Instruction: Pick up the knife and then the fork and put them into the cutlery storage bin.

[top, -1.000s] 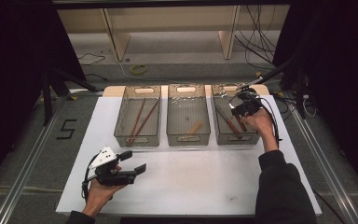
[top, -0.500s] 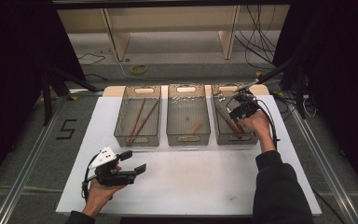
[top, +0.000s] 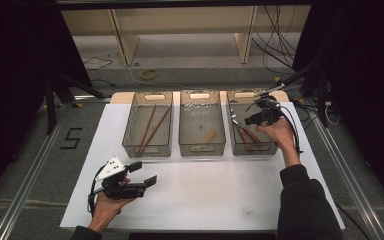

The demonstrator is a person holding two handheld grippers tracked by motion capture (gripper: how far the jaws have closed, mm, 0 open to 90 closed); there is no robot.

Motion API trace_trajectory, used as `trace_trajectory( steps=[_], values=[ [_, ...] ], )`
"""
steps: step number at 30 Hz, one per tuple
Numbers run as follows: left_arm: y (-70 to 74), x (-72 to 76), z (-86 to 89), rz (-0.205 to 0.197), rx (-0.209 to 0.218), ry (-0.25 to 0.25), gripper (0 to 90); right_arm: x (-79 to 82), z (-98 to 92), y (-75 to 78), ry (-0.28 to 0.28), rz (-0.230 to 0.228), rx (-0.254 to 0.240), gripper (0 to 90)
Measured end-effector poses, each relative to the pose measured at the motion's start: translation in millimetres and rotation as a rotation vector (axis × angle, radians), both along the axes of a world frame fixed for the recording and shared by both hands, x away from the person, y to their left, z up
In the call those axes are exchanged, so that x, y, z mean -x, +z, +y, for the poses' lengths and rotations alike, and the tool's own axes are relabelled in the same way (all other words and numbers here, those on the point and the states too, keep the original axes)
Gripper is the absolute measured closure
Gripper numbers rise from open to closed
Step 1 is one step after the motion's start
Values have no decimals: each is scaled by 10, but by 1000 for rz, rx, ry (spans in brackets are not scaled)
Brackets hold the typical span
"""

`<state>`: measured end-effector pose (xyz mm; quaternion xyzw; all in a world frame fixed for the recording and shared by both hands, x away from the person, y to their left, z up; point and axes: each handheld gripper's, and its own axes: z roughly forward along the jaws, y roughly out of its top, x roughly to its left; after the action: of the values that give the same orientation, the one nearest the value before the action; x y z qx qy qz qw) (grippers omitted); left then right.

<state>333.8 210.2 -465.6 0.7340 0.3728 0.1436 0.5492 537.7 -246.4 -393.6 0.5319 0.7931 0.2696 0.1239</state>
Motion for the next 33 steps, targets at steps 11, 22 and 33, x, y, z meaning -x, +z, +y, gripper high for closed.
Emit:
trace_trajectory(
  steps=[11,22,33],
  values=[
    [-3,-1,-2,3,0,0,177,344,119,148,86,-107,-102,393],
    [-5,-3,-2,5,1,-5,177,745,317,182,177,-196,-174,342],
    [-6,-4,-3,8,2,-9,177,1078,405,115,226,-236,-230,310]
  ],
)
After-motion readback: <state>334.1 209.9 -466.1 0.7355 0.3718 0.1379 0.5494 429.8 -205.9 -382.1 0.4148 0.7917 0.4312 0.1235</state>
